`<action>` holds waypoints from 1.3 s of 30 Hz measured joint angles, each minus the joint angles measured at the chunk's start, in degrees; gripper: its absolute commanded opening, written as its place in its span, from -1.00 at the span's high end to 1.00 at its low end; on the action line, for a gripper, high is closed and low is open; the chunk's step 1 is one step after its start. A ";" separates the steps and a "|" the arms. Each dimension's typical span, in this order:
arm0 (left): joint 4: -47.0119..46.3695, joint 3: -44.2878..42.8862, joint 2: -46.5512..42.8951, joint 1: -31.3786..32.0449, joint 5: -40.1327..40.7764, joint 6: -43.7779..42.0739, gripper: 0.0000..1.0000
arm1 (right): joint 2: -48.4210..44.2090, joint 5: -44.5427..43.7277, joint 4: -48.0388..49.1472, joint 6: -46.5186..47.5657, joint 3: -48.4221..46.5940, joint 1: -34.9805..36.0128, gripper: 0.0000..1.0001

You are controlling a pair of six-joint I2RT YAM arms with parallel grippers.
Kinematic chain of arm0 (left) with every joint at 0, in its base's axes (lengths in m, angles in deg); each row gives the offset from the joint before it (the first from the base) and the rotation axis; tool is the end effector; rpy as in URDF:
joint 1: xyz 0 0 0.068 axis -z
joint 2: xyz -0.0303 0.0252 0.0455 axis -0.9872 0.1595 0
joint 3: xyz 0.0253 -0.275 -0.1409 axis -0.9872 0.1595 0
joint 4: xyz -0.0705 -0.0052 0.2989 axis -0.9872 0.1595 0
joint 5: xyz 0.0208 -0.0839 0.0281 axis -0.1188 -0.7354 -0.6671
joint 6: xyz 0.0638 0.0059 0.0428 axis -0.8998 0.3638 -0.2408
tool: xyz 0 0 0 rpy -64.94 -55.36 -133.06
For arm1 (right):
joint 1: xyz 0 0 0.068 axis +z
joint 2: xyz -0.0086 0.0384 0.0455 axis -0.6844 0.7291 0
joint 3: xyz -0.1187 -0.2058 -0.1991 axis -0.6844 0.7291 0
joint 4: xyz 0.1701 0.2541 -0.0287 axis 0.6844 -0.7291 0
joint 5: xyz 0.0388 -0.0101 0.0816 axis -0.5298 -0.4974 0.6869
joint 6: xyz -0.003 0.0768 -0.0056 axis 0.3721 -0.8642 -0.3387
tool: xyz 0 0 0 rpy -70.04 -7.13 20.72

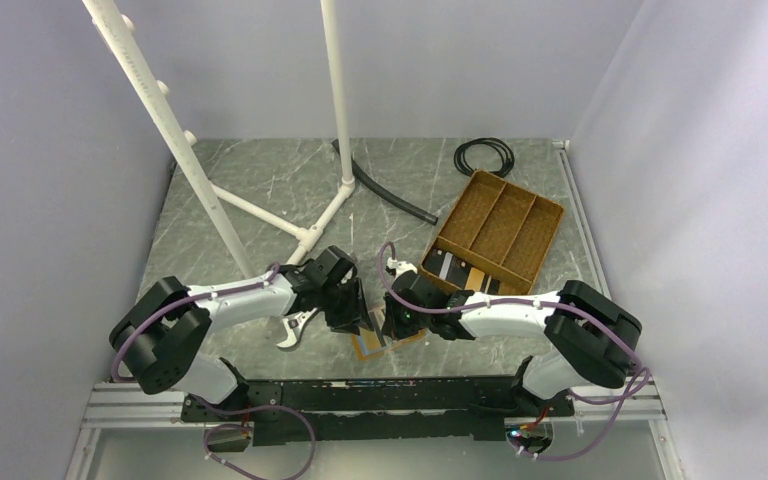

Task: Put the credit cards into the card holder
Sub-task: Turn over the card slot in the card holder.

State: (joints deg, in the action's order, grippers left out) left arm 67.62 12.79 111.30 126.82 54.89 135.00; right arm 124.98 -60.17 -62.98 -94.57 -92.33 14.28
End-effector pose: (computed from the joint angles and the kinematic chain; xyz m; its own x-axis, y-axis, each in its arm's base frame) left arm 0.2031 -0.2368 0.1415 -0.9890 -0.1268 -0.0764 -0.0639 0.8314 -0.5520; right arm 0.1669 0.2662 0.1238 -0.8614 -0.1534 -0.4843 -0.3926 0.8060 0.4430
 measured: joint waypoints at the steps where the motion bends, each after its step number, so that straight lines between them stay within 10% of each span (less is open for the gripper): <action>1: 0.20 -0.31 -0.02 0.00 0.11 -0.13 0.15 | 0.00 0.00 0.04 0.00 0.00 0.00 1.00; 14: -0.24 -2.12 -1.14 0.33 -0.52 -0.13 0.22 | -0.11 1.27 1.14 -0.52 0.37 -0.37 1.00; 39: -7.56 -8.07 8.87 1.44 -4.46 -0.28 -0.05 | -12.04 15.23 6.45 -9.46 12.39 -12.46 0.26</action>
State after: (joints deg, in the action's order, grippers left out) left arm 60.05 4.72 120.17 128.26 50.43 134.72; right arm 112.94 -44.94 -56.53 -104.04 -79.94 1.82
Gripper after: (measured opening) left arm 0.517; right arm 0.312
